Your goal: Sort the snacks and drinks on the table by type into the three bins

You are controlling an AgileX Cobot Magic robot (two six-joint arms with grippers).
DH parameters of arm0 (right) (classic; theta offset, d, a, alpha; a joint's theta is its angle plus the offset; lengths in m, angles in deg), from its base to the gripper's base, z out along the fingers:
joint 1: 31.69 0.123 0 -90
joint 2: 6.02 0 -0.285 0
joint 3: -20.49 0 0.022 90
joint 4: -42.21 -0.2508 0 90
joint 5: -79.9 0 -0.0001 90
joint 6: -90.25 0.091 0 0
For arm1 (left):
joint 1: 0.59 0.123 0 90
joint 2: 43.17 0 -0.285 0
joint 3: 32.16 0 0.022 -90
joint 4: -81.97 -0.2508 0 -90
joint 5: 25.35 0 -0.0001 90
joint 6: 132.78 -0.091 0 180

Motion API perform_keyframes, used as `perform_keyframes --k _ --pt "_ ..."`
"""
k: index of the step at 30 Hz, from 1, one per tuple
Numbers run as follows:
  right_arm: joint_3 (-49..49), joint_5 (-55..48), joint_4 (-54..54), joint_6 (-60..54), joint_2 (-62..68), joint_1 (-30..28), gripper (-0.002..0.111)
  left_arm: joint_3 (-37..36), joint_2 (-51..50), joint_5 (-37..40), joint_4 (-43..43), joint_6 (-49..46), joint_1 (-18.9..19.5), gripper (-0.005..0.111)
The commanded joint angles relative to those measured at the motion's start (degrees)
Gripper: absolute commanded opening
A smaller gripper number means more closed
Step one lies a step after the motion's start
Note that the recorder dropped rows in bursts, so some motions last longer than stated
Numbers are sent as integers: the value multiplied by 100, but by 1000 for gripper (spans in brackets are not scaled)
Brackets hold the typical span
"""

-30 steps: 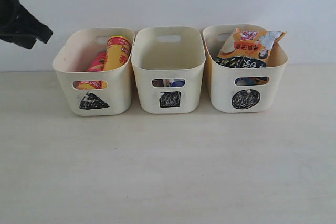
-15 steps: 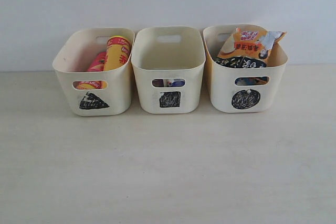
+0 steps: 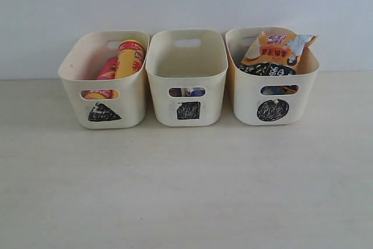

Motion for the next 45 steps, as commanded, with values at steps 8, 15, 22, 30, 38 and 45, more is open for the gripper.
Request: perform_keyframes --k 8,15,22,30,38,45 --pt "-4 14 -6 3 -30 -10 0 -1599 964 -2863 -37 45 18 4" --pt "-4 14 -6 3 -30 -10 0 -2560 1649 -3762 -282 48 373 4" --pt "-4 17 -6 13 -30 -10 0 -3319 2698 -4015 -296 31 864 4" --pt "-4 17 -6 13 -30 -10 0 -4003 3954 -4005 -286 31 1038 4" --pt "-4 17 -6 13 -30 -10 0 -4176 4377 -3663 -286 31 1213 4" --pt "-4 17 -6 13 -30 -10 0 -4176 4443 -3044 -286 31 1213 4"
